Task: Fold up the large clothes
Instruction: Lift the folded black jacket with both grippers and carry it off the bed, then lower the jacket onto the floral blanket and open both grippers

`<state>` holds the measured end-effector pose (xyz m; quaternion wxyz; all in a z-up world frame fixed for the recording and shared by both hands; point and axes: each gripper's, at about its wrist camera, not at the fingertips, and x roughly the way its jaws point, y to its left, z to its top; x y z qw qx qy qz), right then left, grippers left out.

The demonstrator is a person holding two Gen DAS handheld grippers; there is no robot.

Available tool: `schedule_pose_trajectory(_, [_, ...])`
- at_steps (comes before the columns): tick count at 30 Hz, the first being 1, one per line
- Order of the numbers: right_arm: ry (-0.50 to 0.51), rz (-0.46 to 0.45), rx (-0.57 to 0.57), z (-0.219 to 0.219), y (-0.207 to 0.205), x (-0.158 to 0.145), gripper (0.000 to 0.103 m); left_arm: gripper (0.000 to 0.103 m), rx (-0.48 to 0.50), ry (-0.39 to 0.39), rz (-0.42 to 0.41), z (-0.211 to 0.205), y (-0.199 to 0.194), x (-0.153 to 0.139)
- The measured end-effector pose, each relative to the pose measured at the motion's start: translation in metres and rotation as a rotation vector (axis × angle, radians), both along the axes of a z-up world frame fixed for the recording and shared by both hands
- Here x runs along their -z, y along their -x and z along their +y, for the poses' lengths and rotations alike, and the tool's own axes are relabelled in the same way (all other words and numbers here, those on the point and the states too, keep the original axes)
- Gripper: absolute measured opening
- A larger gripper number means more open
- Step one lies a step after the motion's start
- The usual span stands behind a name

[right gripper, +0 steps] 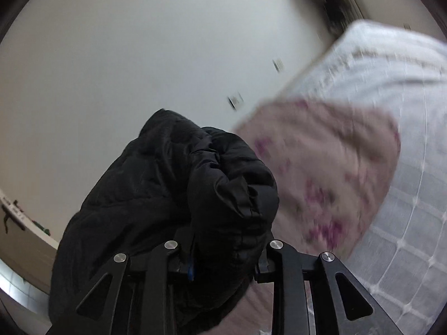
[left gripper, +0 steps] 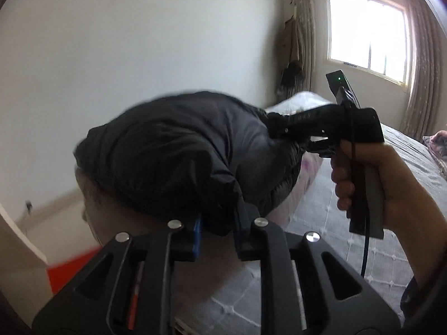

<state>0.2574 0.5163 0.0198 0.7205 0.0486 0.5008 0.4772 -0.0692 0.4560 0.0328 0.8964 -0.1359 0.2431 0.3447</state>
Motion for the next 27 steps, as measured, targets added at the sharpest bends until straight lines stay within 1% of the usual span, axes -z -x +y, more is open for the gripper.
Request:
schedule_pose_trajectory(1, [0.001,0.062,0.022,0.003,-0.001,0.028,0.059,0.023,0.003,0.041,-0.029,0.001,0.008,0.018])
schedule_pose_trajectory(2, [-0.047,0.111,0.052,-0.006,-0.004,0.045,0.061,0.028,0.016,0.045,-0.062,-0.001,0.016,0.025])
schedule_pose_trajectory(3, [-0.123,0.163,0.063,-0.017,-0.009,0.054,0.061,0.033,0.023,0.039,-0.090,-0.004,0.024,0.027])
schedule_pose_trajectory(4, [-0.142,0.173,0.057,-0.022,-0.012,0.055,0.063,0.036,0.015,0.043,-0.115,-0.006,0.031,0.025])
schedule_pose_trajectory(5, [-0.142,0.161,0.052,-0.025,-0.015,0.053,0.068,0.039,0.009,0.053,-0.137,-0.007,0.036,0.024])
schedule_pose_trajectory(6, [-0.118,0.117,0.063,-0.030,-0.018,0.045,0.075,0.041,0.004,0.069,-0.163,-0.010,0.042,0.021])
schedule_pose_trajectory(8, [-0.100,0.059,0.082,-0.039,-0.031,0.030,0.075,0.041,0.014,0.072,-0.177,-0.016,0.049,0.015])
schedule_pose_trajectory(9, [-0.084,0.024,0.100,-0.045,-0.031,0.020,0.075,0.041,0.015,0.065,-0.177,-0.019,0.052,0.013])
schedule_pose_trajectory(11, [-0.074,-0.014,0.108,-0.054,-0.026,0.007,0.075,0.041,0.018,0.071,-0.167,-0.016,0.062,0.010])
schedule_pose_trajectory(14, [-0.037,-0.081,0.100,-0.069,-0.012,-0.009,0.075,0.043,0.009,0.129,-0.161,-0.008,0.073,0.003])
schedule_pose_trajectory(16, [-0.011,-0.118,0.062,-0.084,0.004,-0.015,0.075,0.045,-0.014,0.168,-0.162,-0.009,0.087,0.000])
schedule_pose_trajectory(17, [-0.005,-0.130,0.045,-0.092,0.009,-0.015,0.075,0.049,-0.026,0.178,-0.161,-0.012,0.091,-0.002])
schedule_pose_trajectory(18, [0.004,-0.144,0.011,-0.098,0.024,-0.017,0.075,0.054,-0.040,0.185,-0.157,-0.018,0.097,-0.005])
schedule_pose_trajectory(23, [-0.020,-0.178,-0.127,-0.125,0.085,-0.032,0.075,0.056,-0.093,0.174,-0.107,-0.048,0.116,-0.025])
schedule_pose_trajectory(24, [-0.035,-0.189,-0.159,-0.131,0.102,-0.037,0.075,0.059,-0.099,0.166,-0.092,-0.054,0.119,-0.030])
schedule_pose_trajectory(27, [-0.069,-0.221,-0.223,-0.152,0.143,-0.054,0.079,0.069,-0.108,0.149,-0.088,-0.071,0.130,-0.040])
